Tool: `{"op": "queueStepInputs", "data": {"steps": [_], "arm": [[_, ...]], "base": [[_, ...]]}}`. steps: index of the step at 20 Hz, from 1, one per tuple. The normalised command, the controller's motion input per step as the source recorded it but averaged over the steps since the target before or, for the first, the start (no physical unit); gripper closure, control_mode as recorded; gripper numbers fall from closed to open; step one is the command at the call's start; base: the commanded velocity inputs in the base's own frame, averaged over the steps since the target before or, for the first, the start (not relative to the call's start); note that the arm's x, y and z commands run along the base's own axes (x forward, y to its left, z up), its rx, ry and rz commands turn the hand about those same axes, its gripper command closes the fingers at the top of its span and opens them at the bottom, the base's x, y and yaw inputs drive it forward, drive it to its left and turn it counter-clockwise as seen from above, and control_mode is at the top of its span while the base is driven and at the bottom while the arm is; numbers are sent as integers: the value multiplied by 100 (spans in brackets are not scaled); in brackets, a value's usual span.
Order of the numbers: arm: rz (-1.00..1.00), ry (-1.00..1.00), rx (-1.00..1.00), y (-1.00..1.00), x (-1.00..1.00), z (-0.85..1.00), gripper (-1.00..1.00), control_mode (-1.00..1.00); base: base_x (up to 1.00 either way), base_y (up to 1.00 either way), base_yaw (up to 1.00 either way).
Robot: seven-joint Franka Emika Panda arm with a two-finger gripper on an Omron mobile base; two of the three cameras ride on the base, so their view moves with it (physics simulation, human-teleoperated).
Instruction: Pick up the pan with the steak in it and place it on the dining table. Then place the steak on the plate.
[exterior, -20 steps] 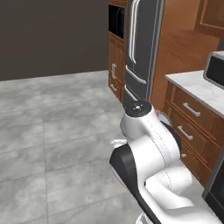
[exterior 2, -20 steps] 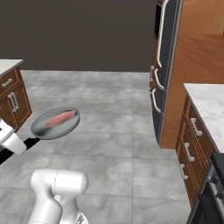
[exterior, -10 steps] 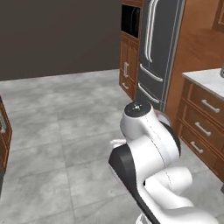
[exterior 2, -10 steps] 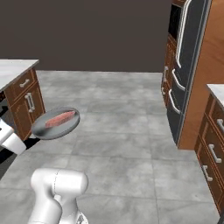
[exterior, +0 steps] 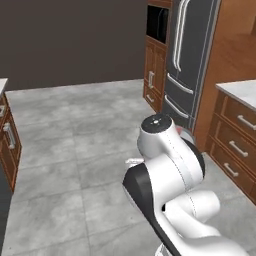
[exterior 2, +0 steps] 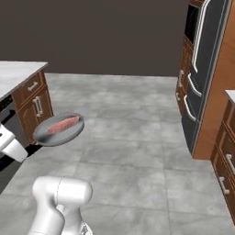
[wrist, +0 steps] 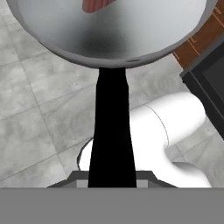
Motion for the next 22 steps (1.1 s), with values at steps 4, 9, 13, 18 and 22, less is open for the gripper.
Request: {"op": "queueStepInputs", "data": {"steps": [4,9,13,18,22], "arm": [[0,0,0,0,0,0,100,100],[0,0,0,0,0,0,100,100],[0,0,0,0,0,0,100,100],[0,0,0,0,0,0,100,100],[0,0,0,0,0,0,100,100]], "base": [[-23,0,45],[-18,0,47],[-18,0,47],[-19,0,47],[-16,0,46]]}}
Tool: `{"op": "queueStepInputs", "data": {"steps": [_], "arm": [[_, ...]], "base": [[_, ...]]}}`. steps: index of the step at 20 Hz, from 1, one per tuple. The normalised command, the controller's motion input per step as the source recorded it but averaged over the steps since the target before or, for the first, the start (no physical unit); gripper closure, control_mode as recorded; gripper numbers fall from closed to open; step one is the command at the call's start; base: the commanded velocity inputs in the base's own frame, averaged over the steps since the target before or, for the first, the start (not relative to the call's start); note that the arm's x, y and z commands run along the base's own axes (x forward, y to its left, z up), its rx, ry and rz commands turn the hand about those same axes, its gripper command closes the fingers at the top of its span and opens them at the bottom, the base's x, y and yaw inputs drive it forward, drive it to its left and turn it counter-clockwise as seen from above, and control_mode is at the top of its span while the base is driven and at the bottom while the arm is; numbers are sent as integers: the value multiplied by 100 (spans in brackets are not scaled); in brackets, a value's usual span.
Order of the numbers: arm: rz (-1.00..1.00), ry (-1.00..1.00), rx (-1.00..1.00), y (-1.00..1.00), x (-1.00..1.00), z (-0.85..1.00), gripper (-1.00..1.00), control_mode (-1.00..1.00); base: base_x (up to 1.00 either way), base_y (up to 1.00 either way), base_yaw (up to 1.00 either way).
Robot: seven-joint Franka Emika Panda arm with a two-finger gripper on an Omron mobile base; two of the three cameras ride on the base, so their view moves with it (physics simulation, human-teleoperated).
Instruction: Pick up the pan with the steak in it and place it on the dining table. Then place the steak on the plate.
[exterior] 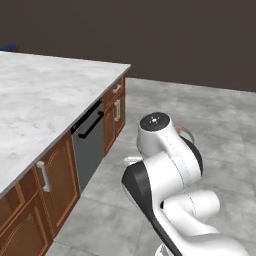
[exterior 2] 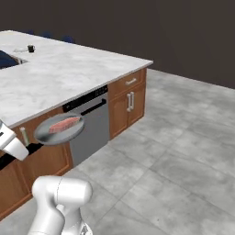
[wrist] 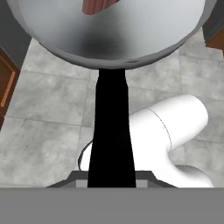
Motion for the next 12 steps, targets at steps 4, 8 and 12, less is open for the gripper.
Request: {"op": "queueStepInputs", "data": {"steps": [4,8,12], "arm": [[0,0,0,0,0,0,100,100],[0,0,0,0,0,0,100,100],[0,0,0,0,0,0,100,100]], "base": [[-12,-4,21],[0,0,0],[19,-33,-2]]}}
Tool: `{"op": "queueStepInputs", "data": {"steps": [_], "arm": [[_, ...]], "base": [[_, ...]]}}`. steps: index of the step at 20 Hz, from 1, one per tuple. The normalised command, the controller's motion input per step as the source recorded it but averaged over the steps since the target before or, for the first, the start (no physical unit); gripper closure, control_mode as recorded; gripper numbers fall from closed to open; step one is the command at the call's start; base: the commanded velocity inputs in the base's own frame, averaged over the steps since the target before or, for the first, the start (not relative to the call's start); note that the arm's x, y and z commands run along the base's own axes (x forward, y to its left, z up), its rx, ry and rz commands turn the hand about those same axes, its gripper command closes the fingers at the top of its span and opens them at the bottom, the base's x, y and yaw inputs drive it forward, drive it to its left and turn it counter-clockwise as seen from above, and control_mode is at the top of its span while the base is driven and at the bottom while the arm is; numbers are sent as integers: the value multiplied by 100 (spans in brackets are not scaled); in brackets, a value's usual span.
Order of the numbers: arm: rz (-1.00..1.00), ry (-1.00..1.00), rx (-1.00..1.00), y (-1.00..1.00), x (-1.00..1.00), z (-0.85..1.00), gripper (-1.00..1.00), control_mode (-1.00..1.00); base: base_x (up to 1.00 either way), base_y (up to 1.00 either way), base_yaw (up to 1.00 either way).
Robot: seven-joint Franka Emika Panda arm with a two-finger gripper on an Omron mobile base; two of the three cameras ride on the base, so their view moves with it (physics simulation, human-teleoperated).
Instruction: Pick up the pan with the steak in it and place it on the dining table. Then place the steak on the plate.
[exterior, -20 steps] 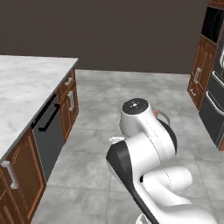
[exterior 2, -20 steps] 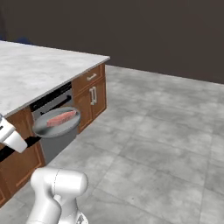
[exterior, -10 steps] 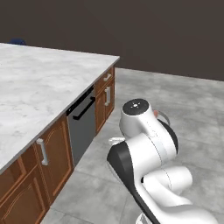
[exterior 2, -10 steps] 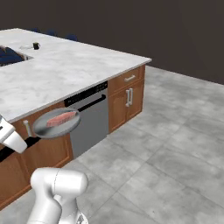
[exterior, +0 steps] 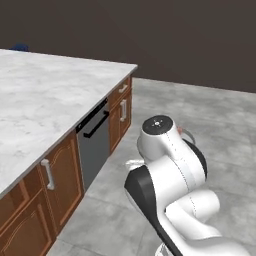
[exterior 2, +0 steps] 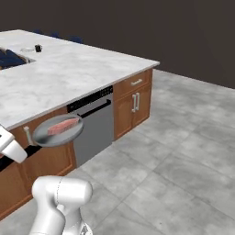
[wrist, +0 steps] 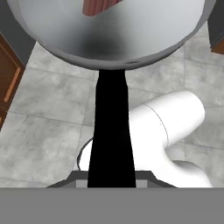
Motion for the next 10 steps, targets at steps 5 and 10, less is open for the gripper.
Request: {"op": "queueStepInputs", "data": {"steps": [5,10], "arm": [[0,0,0,0,0,0,100,100],[0,0,0,0,0,0,100,100]], "base": [[52,-54,-8],[70,-64,-11]]}}
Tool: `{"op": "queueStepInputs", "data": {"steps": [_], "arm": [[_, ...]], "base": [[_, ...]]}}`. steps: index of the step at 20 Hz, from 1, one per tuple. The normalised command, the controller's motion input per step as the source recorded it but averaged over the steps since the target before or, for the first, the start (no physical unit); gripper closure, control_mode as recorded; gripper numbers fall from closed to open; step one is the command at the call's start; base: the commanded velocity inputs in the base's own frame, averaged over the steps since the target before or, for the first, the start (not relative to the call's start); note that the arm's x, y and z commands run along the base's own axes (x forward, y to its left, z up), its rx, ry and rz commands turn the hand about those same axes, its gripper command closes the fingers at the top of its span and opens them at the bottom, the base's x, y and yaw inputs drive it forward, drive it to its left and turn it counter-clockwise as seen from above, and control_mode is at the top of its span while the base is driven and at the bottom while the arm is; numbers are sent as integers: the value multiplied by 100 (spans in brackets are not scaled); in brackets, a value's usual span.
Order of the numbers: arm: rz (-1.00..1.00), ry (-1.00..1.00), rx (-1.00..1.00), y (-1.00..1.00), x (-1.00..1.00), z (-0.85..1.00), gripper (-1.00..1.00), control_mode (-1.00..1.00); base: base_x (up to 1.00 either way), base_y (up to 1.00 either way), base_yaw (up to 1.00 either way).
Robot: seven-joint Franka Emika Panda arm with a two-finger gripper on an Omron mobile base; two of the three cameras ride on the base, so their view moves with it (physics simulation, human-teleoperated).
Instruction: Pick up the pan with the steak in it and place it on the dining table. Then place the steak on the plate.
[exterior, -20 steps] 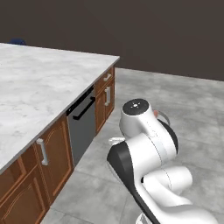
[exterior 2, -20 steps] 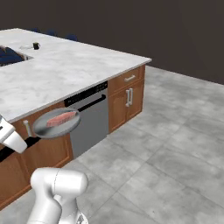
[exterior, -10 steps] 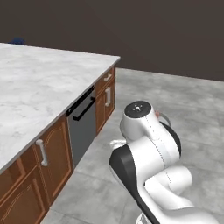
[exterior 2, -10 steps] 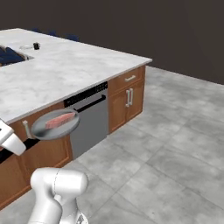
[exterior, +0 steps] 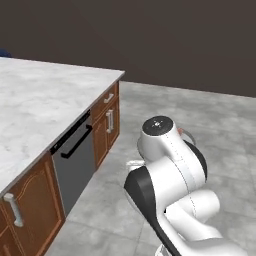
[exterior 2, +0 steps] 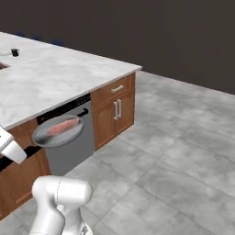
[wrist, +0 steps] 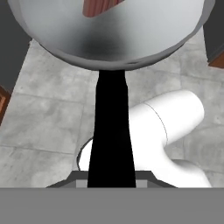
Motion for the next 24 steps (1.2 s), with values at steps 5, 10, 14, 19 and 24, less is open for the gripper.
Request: {"op": "queueStepInputs", "data": {"steps": [5,10,14,19,24], "arm": [[0,0,0,0,0,0,100,100],[0,0,0,0,0,0,100,100],[0,0,0,0,0,0,100,100],[0,0,0,0,0,0,100,100],[0,0,0,0,0,0,100,100]], "base": [[77,-67,-12],[89,-62,-11],[99,-57,-9],[100,-55,-8],[100,-55,-8]]}}
